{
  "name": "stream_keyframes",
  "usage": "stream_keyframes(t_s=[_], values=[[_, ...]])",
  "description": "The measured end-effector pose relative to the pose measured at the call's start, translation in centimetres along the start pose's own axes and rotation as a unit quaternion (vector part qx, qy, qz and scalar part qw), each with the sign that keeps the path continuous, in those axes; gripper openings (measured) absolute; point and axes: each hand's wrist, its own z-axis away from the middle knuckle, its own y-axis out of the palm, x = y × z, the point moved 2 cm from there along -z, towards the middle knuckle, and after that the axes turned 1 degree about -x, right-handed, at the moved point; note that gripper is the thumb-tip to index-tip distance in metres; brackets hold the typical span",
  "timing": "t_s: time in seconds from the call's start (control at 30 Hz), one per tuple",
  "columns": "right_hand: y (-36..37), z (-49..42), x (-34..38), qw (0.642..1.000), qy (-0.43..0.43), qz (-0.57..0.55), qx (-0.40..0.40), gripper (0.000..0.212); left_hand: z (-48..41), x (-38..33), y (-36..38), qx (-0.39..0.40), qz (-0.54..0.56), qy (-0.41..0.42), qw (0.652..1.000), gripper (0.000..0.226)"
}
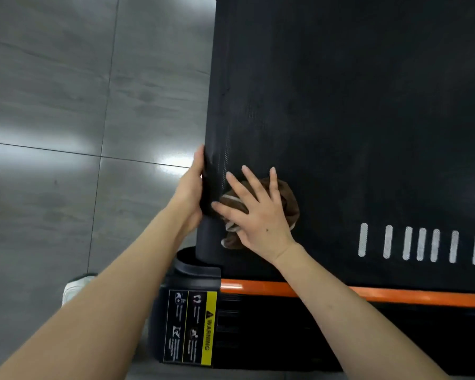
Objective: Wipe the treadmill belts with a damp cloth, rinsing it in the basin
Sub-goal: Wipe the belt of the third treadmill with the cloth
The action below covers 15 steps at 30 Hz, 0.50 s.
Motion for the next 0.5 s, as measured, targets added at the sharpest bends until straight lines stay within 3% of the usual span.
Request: stream_keyframes(t_s=[0.13, 0.2, 0.27, 0.4, 0.5], values=[[-0.6, -10.0, -4.7, 0.994, 0.062, 0.004, -0.091, 0.037, -1.8, 1.1, 0.8, -0.003, 0.041, 0.047, 0.998, 0.049], [-1.5, -15.6, -8.6, 0.984, 0.138, 0.014, -0.113, 0.038, -3.5, 0.7, 0.7, -0.023, 0.017, 0.077, 0.997, 0.048], [-1.8, -18.3, -10.6, 0.980, 0.160, 0.030, -0.114, 0.036, -5.0, -0.3, 0.8, -0.033, -0.019, 0.086, 0.996, 0.054], [-1.3, -13.5, -8.5, 0.975, 0.179, 0.037, -0.129, 0.047, -7.8, -3.0, 1.7, -0.076, -0.060, 0.105, 0.990, 0.077], [-1.2, -9.4, -6.5, 0.980, 0.173, 0.008, -0.097, 0.054, -7.0, -5.0, 2.8, -0.128, -0.127, 0.141, 0.973, 0.055]])
